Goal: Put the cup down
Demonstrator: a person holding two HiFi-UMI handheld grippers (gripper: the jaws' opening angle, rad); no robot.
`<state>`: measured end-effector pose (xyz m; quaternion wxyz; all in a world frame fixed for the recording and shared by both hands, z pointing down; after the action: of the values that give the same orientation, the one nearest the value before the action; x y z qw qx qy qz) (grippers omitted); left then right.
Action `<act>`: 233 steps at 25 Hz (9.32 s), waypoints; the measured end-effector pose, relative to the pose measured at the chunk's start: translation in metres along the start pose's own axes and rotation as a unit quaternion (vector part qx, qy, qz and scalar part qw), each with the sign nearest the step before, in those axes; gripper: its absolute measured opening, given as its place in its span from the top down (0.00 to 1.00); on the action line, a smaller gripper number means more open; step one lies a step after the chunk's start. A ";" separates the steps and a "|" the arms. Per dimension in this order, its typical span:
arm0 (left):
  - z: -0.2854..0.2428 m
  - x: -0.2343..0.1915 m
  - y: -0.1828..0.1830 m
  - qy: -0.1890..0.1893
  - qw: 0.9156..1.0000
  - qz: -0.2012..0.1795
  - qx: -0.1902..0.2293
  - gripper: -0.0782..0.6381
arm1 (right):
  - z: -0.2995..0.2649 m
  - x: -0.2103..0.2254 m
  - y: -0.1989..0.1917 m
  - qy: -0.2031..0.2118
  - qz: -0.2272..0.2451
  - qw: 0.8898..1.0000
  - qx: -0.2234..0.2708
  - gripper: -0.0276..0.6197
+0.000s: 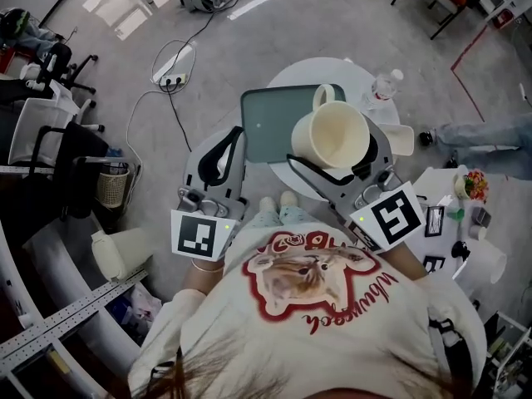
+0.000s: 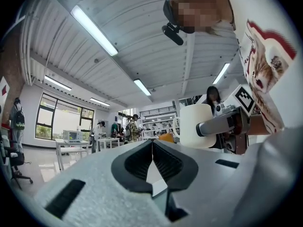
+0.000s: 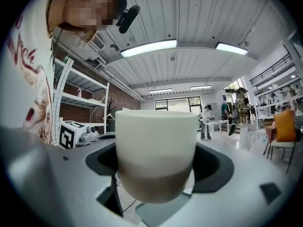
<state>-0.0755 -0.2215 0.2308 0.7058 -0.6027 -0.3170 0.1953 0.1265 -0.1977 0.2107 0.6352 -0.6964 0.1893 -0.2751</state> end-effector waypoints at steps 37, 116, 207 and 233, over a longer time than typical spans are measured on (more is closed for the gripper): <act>-0.003 -0.049 -0.090 0.014 0.997 0.052 -0.056 0.87 | -0.114 0.021 -0.091 -0.008 0.005 0.999 -0.032 0.32; 0.052 -0.042 -0.174 0.066 0.985 0.099 -0.124 0.87 | -0.213 0.078 -0.282 -0.023 0.013 0.984 -0.174 0.32; 0.028 -0.024 -0.088 0.001 0.997 0.056 -0.060 0.87 | -0.097 0.030 -0.096 -0.089 0.029 0.991 -0.095 0.43; 0.010 0.011 -0.046 0.000 0.999 0.031 -0.015 0.87 | -0.039 0.014 -0.047 -0.070 0.033 0.997 -0.026 0.89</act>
<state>-0.0798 -0.2159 0.2785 0.6907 -0.6224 -0.3010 0.2119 0.1092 -0.2313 0.2607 0.6374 -0.7235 0.1747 -0.1993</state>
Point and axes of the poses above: the fingertips, and each gripper's own axes: z backward along the fingers, x to its right, y out of its top, the point moved 8 cm from there along z, backward along the fingers, and after that the axes turned 6 degrees about -z, right-handed, at the moved point
